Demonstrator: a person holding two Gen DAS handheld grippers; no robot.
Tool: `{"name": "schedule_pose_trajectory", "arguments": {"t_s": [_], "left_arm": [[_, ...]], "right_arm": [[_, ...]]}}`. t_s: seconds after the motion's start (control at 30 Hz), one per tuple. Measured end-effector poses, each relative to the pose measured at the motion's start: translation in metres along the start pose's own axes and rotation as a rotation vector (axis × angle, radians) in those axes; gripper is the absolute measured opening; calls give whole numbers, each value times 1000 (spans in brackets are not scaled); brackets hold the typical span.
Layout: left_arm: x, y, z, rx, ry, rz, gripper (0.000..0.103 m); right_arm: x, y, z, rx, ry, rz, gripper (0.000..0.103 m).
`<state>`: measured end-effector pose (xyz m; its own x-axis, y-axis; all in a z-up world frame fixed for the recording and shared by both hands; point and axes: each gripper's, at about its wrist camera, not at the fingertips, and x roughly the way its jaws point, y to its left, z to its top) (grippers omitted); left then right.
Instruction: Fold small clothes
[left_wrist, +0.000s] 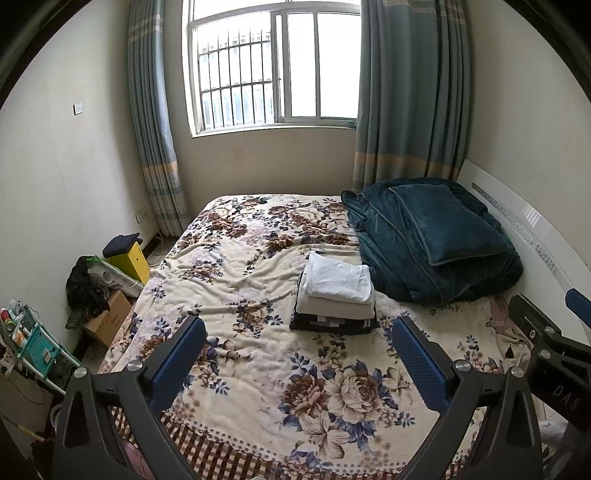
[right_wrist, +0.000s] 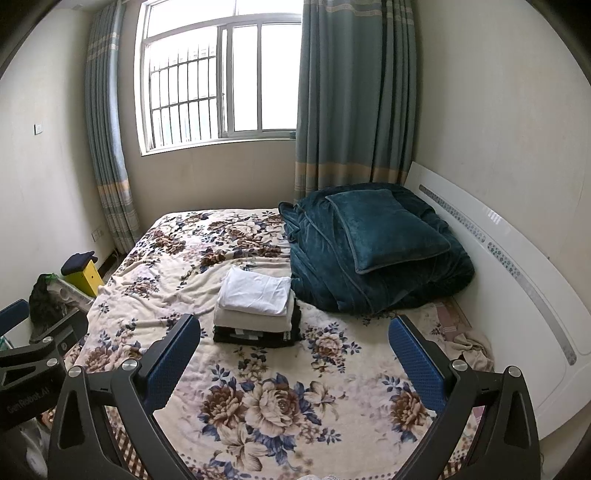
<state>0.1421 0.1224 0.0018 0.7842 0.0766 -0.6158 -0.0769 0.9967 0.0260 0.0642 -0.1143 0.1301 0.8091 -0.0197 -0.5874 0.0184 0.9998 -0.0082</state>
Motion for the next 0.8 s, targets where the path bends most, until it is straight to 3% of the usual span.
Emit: {"name": "schedule_pose_trajectory", "arguments": {"t_s": [0.8], "left_arm": [[-3, -5, -2, 5, 0, -3, 103]], "right_arm": [[-2, 2, -1, -2, -2, 2, 103]]}}
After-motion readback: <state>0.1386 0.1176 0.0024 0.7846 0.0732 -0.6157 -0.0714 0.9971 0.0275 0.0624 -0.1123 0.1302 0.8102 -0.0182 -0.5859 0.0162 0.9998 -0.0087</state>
